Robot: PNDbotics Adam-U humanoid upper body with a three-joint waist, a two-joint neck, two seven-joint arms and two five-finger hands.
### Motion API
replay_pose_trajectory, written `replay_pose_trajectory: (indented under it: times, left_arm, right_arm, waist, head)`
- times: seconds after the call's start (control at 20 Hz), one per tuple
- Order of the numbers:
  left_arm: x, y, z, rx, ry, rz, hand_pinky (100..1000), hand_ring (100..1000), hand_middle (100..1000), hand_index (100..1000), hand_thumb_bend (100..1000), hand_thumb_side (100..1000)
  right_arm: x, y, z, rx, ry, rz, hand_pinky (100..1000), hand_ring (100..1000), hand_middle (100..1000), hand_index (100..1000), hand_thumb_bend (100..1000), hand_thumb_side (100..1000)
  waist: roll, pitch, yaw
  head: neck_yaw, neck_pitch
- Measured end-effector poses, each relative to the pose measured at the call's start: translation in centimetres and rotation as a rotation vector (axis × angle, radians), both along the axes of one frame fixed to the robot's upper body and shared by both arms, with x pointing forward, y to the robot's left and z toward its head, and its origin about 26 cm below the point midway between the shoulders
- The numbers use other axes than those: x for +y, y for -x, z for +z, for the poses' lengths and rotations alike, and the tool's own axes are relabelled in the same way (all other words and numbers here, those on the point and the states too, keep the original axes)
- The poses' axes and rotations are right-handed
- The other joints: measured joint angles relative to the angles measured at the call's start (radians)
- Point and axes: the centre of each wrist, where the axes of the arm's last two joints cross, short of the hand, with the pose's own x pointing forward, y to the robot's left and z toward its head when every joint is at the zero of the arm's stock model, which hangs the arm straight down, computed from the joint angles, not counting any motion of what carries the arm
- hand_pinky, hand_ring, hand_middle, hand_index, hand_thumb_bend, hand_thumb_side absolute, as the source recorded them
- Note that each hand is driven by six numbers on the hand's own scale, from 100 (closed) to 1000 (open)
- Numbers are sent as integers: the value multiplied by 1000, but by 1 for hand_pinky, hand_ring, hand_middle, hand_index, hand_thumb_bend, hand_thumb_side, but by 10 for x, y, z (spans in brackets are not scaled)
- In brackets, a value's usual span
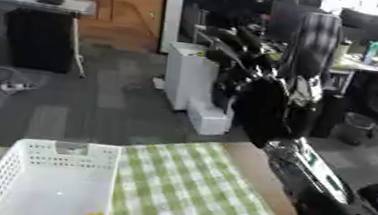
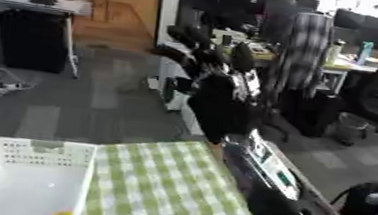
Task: Pick up objects on the table and place them in the box.
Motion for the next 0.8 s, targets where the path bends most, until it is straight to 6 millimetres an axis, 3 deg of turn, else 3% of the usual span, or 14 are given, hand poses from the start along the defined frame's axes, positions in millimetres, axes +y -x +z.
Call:
replay_pose_trajectory:
  times: [0.25, 0.55, 0.8]
  left_arm:
    - [14, 6, -14, 22, -47, 70, 664, 587, 844, 862, 372, 771]
    - [26, 12, -23, 31, -104, 137, 661, 582, 844, 862, 370, 773]
    - [25, 11, -22, 24, -111, 141, 666, 586, 841, 855, 367, 773]
  right_arm:
    - [-12, 9, -17, -28, -237, -134, 486, 771, 803, 859, 536, 678]
    - [-7, 8, -16, -56, -339, -174, 458, 754, 795, 855, 530, 680]
    - [-7, 9, -16, -50, -349, -182, 442, 743, 788, 851, 510, 672]
  waist:
    - [42, 19, -72]
    - [47, 21, -105]
    - [46, 23, -105]
  head:
    - [37, -41]
    - [88, -63]
    - [111, -53]
